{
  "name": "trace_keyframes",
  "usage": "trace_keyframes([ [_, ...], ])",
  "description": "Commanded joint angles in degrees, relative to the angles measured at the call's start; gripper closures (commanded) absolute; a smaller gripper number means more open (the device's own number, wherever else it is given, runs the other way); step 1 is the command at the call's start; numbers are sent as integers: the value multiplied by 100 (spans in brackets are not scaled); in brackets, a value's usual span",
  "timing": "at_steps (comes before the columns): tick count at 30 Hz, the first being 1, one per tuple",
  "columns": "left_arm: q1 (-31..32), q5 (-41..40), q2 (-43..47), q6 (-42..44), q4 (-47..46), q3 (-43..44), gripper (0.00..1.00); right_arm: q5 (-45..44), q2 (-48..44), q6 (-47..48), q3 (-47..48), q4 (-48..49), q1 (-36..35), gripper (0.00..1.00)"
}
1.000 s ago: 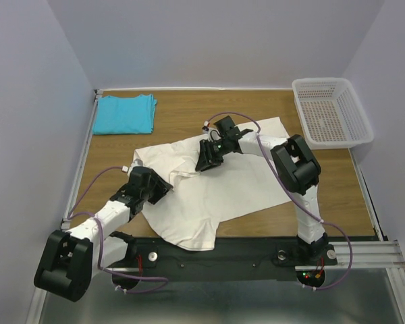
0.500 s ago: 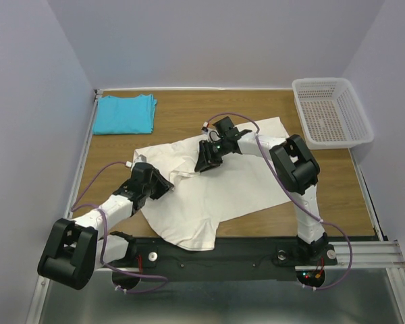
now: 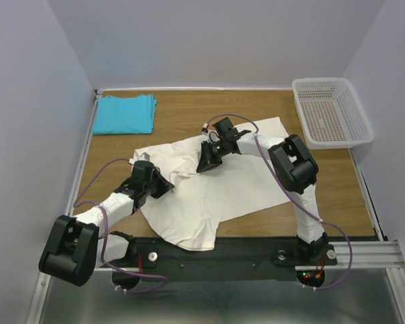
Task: Fold and stack the t-shirts
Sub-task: Fold the tshirt
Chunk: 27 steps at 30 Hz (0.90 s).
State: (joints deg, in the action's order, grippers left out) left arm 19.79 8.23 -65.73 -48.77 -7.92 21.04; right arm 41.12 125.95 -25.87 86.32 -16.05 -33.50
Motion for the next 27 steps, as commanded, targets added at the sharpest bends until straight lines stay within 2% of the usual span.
trace_keyframes([
  [1,-2,117,183,342,1,260,100,54,-132,12,166,120,-61,93],
  [5,7,118,333,614,194,331,100,-16,-334,125,69,111,-26,99],
  [27,16,610,-62,1537,757,744,100,-201,-589,1093,-63,-539,405,97],
])
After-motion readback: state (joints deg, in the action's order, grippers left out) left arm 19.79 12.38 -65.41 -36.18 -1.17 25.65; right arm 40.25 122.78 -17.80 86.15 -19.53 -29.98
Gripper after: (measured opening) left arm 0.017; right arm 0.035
